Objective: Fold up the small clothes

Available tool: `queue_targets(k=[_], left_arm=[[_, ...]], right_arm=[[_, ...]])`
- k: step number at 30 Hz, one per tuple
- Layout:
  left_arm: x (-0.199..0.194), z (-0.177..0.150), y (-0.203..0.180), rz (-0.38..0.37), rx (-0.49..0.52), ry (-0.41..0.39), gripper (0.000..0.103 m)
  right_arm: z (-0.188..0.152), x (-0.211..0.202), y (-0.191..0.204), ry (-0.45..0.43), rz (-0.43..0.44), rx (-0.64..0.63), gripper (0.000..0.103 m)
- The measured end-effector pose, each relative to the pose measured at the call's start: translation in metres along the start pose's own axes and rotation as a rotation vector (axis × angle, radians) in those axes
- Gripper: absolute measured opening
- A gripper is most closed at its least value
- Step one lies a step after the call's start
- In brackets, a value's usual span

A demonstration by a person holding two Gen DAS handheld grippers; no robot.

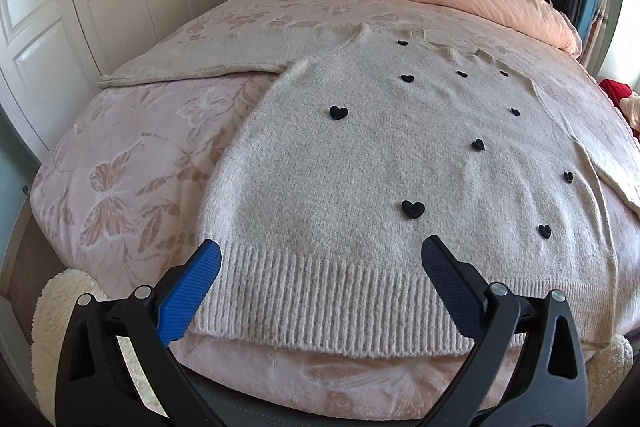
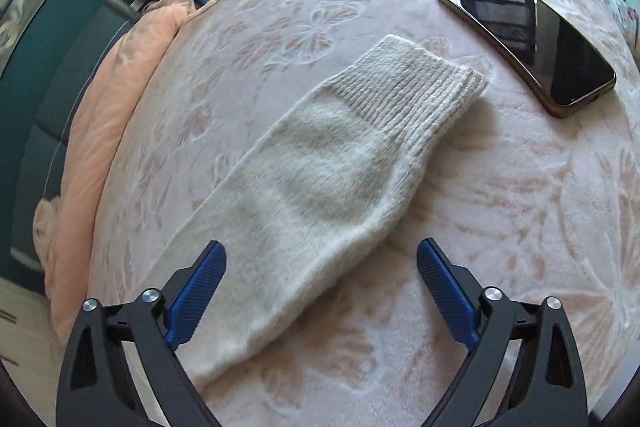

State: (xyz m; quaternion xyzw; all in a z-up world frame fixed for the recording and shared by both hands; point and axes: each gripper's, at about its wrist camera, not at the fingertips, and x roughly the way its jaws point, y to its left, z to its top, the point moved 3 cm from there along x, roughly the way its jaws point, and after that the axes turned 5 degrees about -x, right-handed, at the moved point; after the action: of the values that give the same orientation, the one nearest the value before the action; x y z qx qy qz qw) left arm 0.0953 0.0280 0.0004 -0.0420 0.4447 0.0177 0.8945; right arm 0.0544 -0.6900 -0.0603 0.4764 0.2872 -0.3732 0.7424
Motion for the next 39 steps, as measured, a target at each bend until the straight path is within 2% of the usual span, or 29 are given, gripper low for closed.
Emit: queue_targets(k=[1,2,3,4,5,8,10,12,14,16,17,18,20,23,26,29,31,33,35,37,38,39], left_arm=[[0.002,0.0,0.0,0.001,-0.004,0.008,0.098],[0.004,0.0,0.0,-0.003,-0.007,0.015,0.098],[0.006,0.0,0.0,-0.006,-0.007,0.019,0.098],[0.007,0.001,0.0,-0.007,-0.006,0.021,0.098],[0.009,0.001,0.0,-0.011,-0.005,0.023,0.098],[0.011,0.006,0.001,-0.023,-0.015,0.023,0.098],[0.01,0.01,0.003,-0.038,-0.034,0.016,0.098],[0.008,0.016,0.006,-0.058,-0.057,0.006,0.098],[0.006,0.024,0.009,-0.079,-0.082,-0.007,0.098],[0.004,0.032,0.011,-0.1,-0.106,-0.018,0.098],[0.003,0.038,0.013,-0.116,-0.119,-0.024,0.098],[0.003,0.043,0.014,-0.13,-0.13,-0.027,0.098],[0.008,0.056,0.018,-0.168,-0.161,-0.009,0.098],[0.019,0.077,0.022,-0.25,-0.228,0.034,0.098],[0.037,0.105,0.019,-0.323,-0.28,0.052,0.098],[0.072,0.135,0.0,-0.354,-0.282,0.082,0.098],[0.104,0.152,-0.017,-0.342,-0.271,0.11,0.098],[0.141,0.161,-0.032,-0.346,-0.291,0.181,0.098],[0.175,0.159,-0.037,-0.328,-0.365,0.264,0.098],[0.193,0.158,-0.038,-0.292,-0.433,0.288,0.095],[0.193,0.16,-0.039,-0.273,-0.445,0.269,0.092],[0.192,0.165,-0.042,-0.269,-0.438,0.253,0.073]], right_arm=[[0.003,0.002,0.0,-0.013,0.018,0.024,0.083],[0.005,0.004,0.005,-0.02,0.055,0.032,0.063],[0.008,0.009,0.012,0.0,0.102,0.029,0.033],[0.008,0.012,0.023,0.026,0.143,0.022,0.016],[0.009,0.009,0.039,0.019,0.179,0.007,0.011],[-0.001,-0.025,0.123,-0.055,0.37,-0.173,0.011],[-0.029,-0.055,0.196,-0.048,0.521,-0.337,0.011],[-0.076,-0.085,0.264,-0.003,0.686,-0.484,0.011],[-0.138,-0.107,0.323,0.069,0.818,-0.639,0.011],[-0.208,-0.114,0.366,0.157,0.89,-0.775,0.015],[-0.241,-0.111,0.38,0.196,0.902,-0.838,0.021],[-0.274,-0.104,0.389,0.235,0.903,-0.889,0.035],[-0.323,-0.087,0.392,0.293,0.862,-0.934,0.046],[-0.353,-0.072,0.363,0.355,0.809,-0.887,0.048],[-0.341,-0.06,0.315,0.349,0.71,-0.823,0.052],[-0.311,-0.046,0.263,0.333,0.595,-0.772,0.053],[-0.285,-0.037,0.235,0.324,0.531,-0.709,0.056],[-0.26,-0.027,0.218,0.312,0.49,-0.62,0.06],[-0.243,-0.015,0.211,0.303,0.475,-0.55,0.064],[-0.233,0.002,0.213,0.314,0.463,-0.497,0.064],[-0.229,0.01,0.216,0.323,0.464,-0.47,0.064],[-0.227,0.016,0.22,0.324,0.468,-0.449,0.064]])
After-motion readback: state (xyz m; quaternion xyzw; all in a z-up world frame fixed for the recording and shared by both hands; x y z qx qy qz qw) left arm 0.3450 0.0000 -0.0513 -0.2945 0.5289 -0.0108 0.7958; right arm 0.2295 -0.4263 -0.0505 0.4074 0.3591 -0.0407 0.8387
